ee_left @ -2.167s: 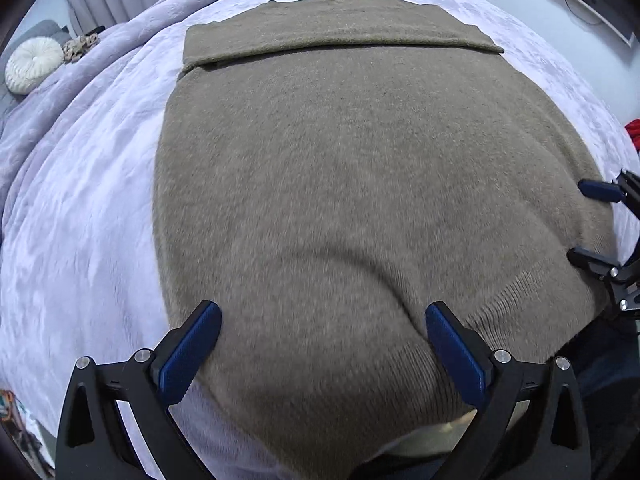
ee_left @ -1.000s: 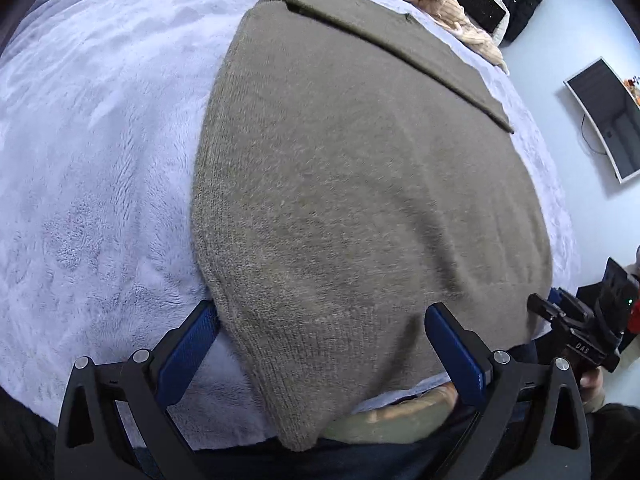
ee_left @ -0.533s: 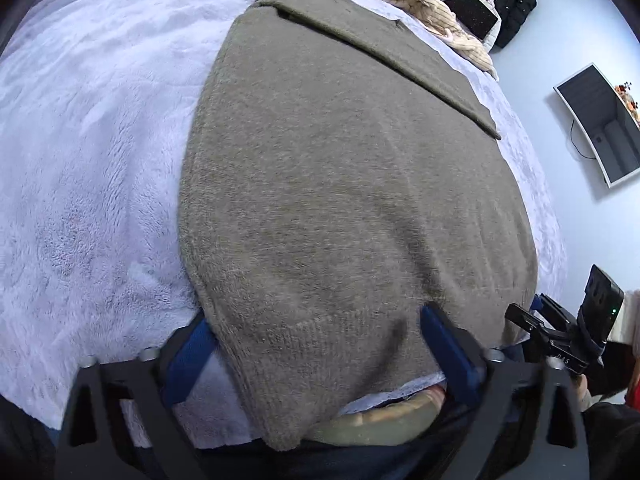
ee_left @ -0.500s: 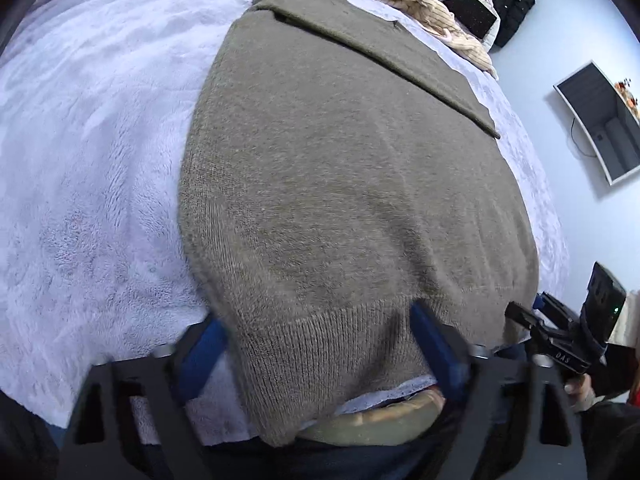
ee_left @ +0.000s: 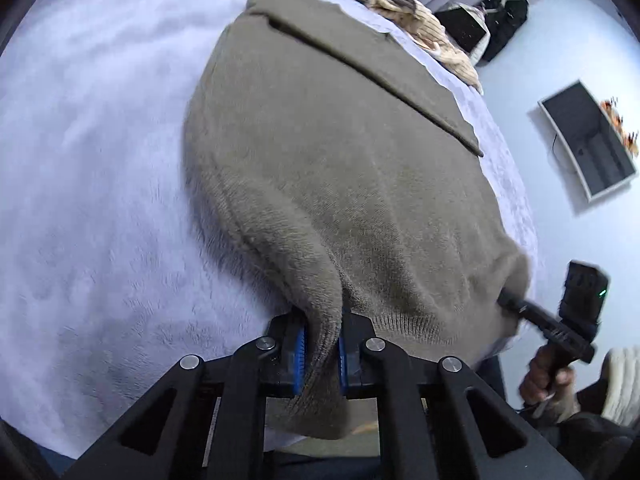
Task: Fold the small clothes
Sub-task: 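Close the left tool on the hem while the right tool grasps beside it, then lift the hem with both tools and fold it over the sweater body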
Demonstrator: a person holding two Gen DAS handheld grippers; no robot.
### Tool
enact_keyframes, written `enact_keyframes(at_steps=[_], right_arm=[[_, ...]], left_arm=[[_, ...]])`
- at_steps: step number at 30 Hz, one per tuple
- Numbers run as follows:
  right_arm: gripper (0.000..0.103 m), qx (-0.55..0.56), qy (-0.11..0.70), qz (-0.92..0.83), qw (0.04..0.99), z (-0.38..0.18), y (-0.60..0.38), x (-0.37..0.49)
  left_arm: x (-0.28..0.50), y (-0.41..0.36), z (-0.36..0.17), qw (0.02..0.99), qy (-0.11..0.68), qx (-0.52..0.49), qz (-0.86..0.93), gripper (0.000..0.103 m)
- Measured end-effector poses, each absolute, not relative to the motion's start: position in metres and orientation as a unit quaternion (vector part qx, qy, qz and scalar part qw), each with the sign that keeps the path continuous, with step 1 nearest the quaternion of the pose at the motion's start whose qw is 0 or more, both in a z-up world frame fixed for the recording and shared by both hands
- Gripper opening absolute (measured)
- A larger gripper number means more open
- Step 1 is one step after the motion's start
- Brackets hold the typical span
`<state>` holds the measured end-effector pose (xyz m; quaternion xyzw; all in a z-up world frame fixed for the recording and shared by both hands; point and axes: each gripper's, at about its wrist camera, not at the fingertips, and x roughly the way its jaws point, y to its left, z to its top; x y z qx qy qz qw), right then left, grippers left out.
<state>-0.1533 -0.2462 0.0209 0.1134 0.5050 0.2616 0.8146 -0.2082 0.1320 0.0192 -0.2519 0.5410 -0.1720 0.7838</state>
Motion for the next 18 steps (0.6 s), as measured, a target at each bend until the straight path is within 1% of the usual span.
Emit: enact_keyframes(at_steps=[1, 2, 3, 4, 5, 6, 8, 10, 11, 12, 13, 14, 15, 16, 17, 18], right_arm=[[0.013, 0.107, 0.512, 0.260, 0.812, 0.015, -0.243, -0.155], [0.014, 0.106, 0.510, 0.258, 0.814, 0.016, -0.243, -0.156], [0.018, 0.111, 0.507, 0.258, 0.815, 0.017, -0.243, -0.158], [0.021, 0.117, 0.507, 0.261, 0.813, 0.017, -0.243, -0.158], [0.032, 0.125, 0.506, 0.265, 0.811, 0.018, -0.243, -0.158], [0.042, 0.129, 0.505, 0.268, 0.810, 0.017, -0.244, -0.157], [0.046, 0.121, 0.505, 0.270, 0.811, 0.016, -0.241, -0.159], [0.046, 0.106, 0.503, 0.266, 0.815, 0.014, -0.236, -0.159], [0.047, 0.106, 0.502, 0.265, 0.816, 0.013, -0.235, -0.159], [0.052, 0.115, 0.502, 0.267, 0.815, 0.011, -0.235, -0.159], [0.055, 0.125, 0.501, 0.269, 0.813, 0.009, -0.237, -0.159], [0.056, 0.133, 0.498, 0.265, 0.814, 0.008, -0.238, -0.159], [0.053, 0.131, 0.501, 0.260, 0.815, 0.008, -0.238, -0.160], [0.048, 0.113, 0.504, 0.254, 0.818, 0.010, -0.234, -0.162], [0.025, 0.079, 0.503, 0.249, 0.824, 0.014, -0.229, -0.163], [0.012, 0.060, 0.499, 0.251, 0.827, 0.019, -0.226, -0.165]], left_arm=[[-0.209, 0.136, 0.018, 0.779, 0.540, -0.267, -0.175, 0.014], [-0.209, 0.139, 0.016, 0.773, 0.539, -0.281, -0.179, 0.021], [-0.210, 0.141, 0.014, 0.766, 0.537, -0.298, -0.191, 0.037], [-0.212, 0.143, 0.013, 0.759, 0.533, -0.313, -0.205, 0.048], [-0.214, 0.142, 0.013, 0.756, 0.526, -0.324, -0.219, 0.065], [-0.216, 0.140, 0.015, 0.761, 0.522, -0.318, -0.219, 0.068], [-0.218, 0.126, 0.022, 0.778, 0.526, -0.276, -0.205, 0.069], [-0.219, 0.116, 0.025, 0.789, 0.529, -0.245, -0.197, 0.068], [-0.219, 0.114, 0.025, 0.791, 0.529, -0.239, -0.194, 0.068], [-0.219, 0.112, 0.025, 0.792, 0.530, -0.233, -0.193, 0.068], [-0.218, 0.110, 0.027, 0.793, 0.530, -0.231, -0.193, 0.068], [-0.218, 0.109, 0.029, 0.794, 0.530, -0.228, -0.190, 0.053], [-0.218, 0.108, 0.030, 0.797, 0.533, -0.218, -0.182, 0.023], [-0.216, 0.106, 0.030, 0.797, 0.539, -0.209, -0.175, 0.013], [-0.215, 0.106, 0.030, 0.795, 0.542, -0.209, -0.176, 0.013], [-0.216, 0.107, 0.032, 0.797, 0.539, -0.210, -0.174, 0.013]])
